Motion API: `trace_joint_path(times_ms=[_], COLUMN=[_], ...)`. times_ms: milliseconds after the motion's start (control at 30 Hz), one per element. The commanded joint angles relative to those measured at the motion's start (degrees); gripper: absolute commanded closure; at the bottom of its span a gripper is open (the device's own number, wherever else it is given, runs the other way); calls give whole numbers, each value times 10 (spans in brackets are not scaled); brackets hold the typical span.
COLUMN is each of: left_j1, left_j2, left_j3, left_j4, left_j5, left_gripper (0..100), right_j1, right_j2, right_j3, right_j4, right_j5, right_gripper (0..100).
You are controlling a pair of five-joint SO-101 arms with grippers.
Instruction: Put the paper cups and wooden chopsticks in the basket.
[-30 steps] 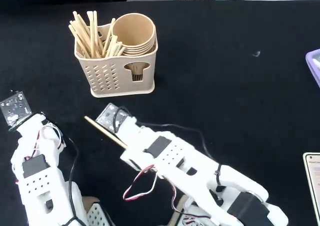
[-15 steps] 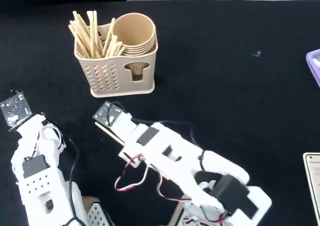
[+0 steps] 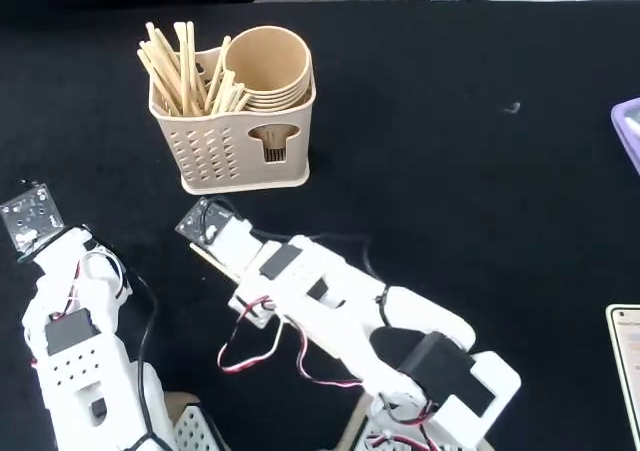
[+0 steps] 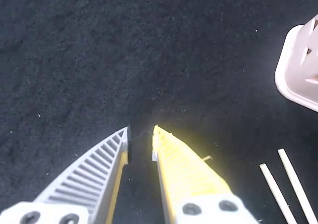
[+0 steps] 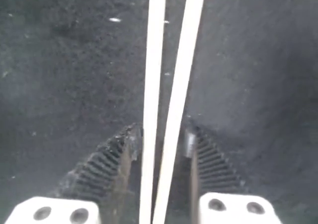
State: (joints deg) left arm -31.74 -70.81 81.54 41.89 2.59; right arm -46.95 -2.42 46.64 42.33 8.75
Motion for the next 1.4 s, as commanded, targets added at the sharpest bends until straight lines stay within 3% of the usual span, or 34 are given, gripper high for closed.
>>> trace_joint_path(times_ms=[0,233,533,767,900,1067,1267,1367], left_j1=[-5,-5,-5,-5,-4,-4,-1,-3], left_j2=[-10,-10,-10,-10,-10,-10,-10,-10], left_j3=[-7,-7,-6,-6,-5,0,4,4], left_j4=[3,3,3,3,2,-2,-3,-3], left_j5=[3,3,3,3,3,3,3,3], left_gripper=[909,909,909,909,909,909,909,909], right_j1=[-4,28,85,60,43,45,46,47], right_j2=[9,-41,-330,-539,-610,-604,-486,-394], right_j3=[-20,-12,-13,-37,-71,-66,-56,-94], right_j4=[3,55,201,192,85,-147,-450,-529], right_j5=[11,59,61,57,46,-47,-73,-73], right_gripper=[984,988,988,987,987,987,987,988])
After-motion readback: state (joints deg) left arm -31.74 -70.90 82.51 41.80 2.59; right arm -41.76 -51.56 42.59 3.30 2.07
